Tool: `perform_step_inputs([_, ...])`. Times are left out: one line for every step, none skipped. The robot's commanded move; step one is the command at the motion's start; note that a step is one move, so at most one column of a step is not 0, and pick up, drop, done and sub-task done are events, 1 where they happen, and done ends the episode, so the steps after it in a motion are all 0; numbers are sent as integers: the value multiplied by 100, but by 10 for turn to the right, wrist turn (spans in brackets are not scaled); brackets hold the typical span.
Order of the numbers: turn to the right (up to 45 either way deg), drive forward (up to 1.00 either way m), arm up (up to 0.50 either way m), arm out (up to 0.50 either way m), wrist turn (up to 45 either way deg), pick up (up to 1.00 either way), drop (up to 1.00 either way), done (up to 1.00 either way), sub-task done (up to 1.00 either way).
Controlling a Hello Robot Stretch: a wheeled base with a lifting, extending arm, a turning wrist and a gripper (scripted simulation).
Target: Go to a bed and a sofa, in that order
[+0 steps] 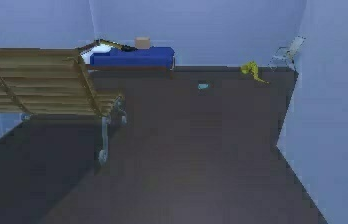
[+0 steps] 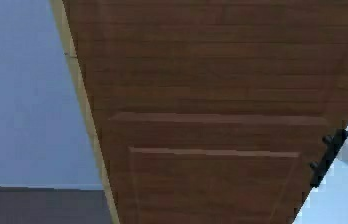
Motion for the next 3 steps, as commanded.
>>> perform_step_inputs([0,100,0,0,0,0,0,0,0])
perform_step_inputs([0,100,0,0,0,0,0,0,0])
perform_step_inputs([0,100,0,0,0,0,0,0,0])
